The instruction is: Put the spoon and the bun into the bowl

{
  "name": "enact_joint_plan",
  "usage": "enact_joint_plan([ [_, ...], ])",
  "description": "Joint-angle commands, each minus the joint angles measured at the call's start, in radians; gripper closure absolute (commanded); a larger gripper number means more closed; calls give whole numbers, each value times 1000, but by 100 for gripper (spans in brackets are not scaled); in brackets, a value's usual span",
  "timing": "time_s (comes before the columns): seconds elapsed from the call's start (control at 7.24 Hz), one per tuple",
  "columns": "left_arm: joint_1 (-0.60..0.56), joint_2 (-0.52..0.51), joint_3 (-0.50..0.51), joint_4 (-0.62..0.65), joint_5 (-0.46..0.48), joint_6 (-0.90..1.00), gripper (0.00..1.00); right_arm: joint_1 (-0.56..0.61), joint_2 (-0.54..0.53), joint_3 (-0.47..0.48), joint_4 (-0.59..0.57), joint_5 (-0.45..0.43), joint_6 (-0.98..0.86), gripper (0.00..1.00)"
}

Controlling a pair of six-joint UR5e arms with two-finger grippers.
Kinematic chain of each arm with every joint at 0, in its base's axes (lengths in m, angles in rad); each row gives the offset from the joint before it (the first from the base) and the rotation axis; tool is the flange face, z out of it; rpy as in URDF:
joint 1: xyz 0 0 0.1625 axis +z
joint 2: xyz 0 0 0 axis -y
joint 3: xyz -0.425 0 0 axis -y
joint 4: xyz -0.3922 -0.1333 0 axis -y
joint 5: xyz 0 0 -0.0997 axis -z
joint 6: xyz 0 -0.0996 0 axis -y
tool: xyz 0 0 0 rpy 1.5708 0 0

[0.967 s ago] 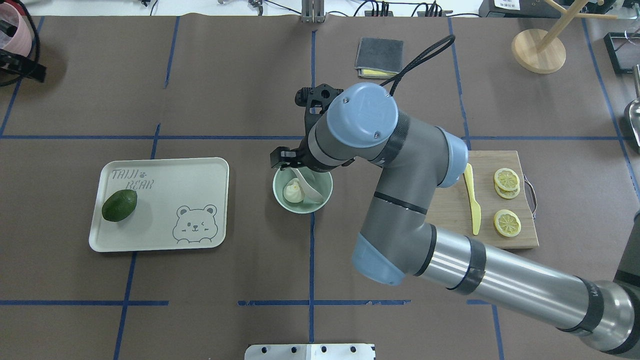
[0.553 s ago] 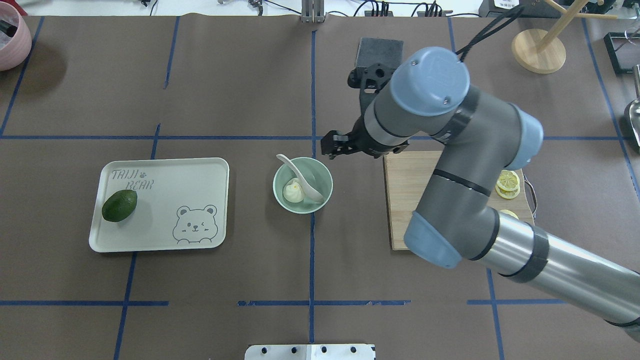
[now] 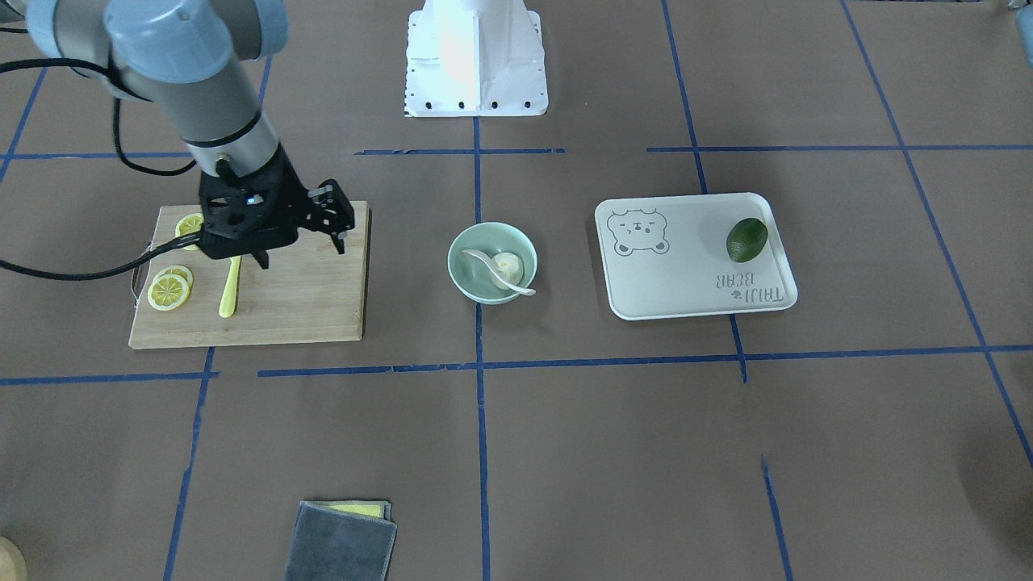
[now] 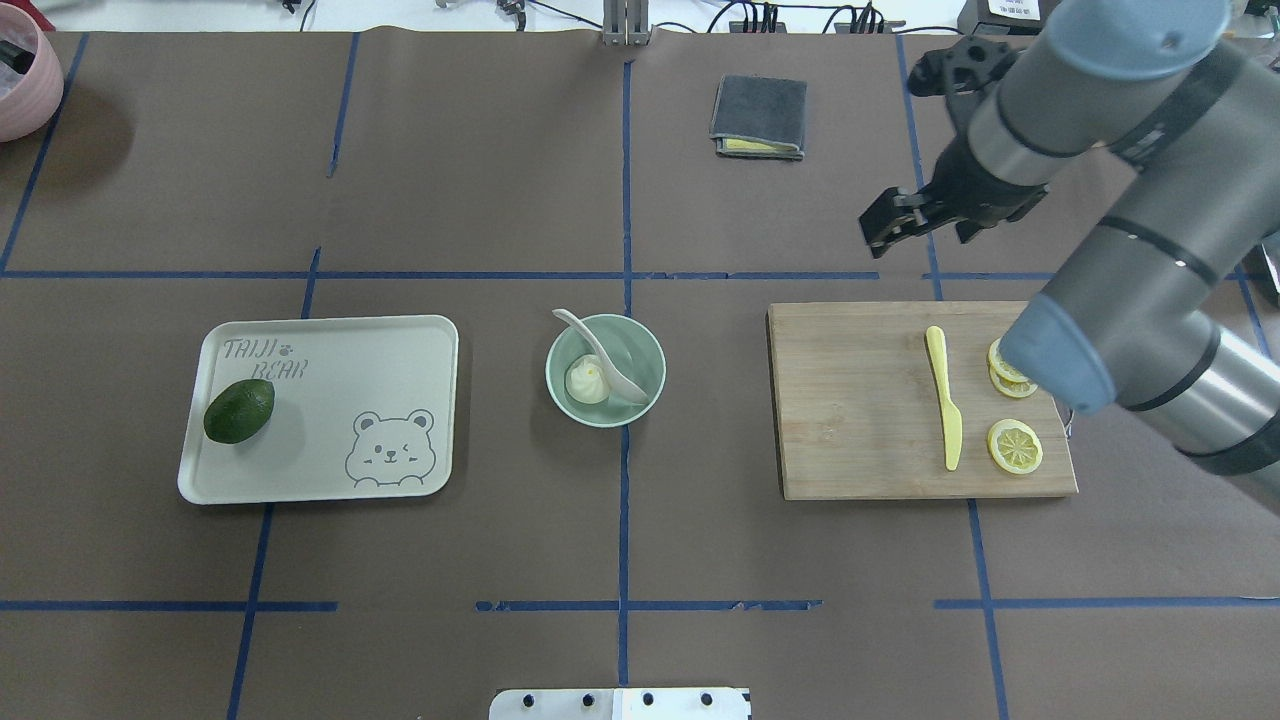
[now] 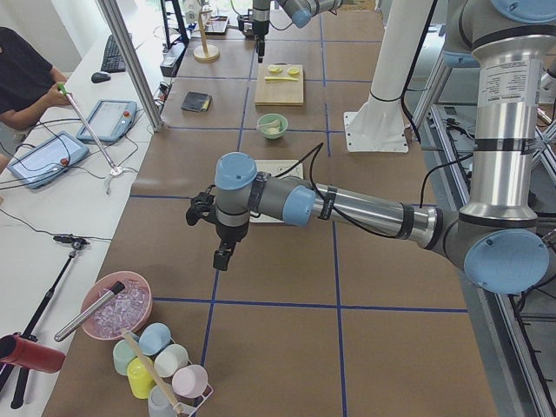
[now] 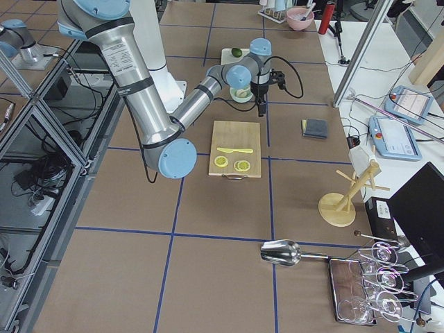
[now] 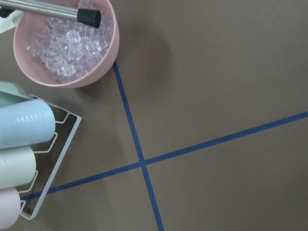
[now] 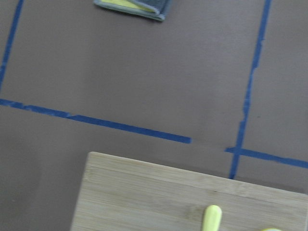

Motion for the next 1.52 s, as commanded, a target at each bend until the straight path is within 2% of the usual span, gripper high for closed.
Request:
enact_joint_plan([
  [0.0, -5, 14, 5, 0, -13, 3, 0, 182, -122, -28, -12, 76, -279, 0],
  [0.55, -5, 42, 22, 1, -15, -3, 0, 427, -379, -36, -6, 161, -673, 0],
  [0.69, -11, 43, 31, 1, -62, -7, 0, 498, -408, -51, -11, 182, -779, 0],
  [0.83, -11, 62, 25, 1, -75, -7, 0, 558, -451, -94, -2, 190, -823, 0],
  [1.11, -15, 62, 25, -2, -75, -7, 0, 571, -447, -158, 3, 175, -832, 0],
  [1.38, -19, 62, 30, 0, -73, -9, 0, 642, -457, -221, 5, 194, -825, 0],
])
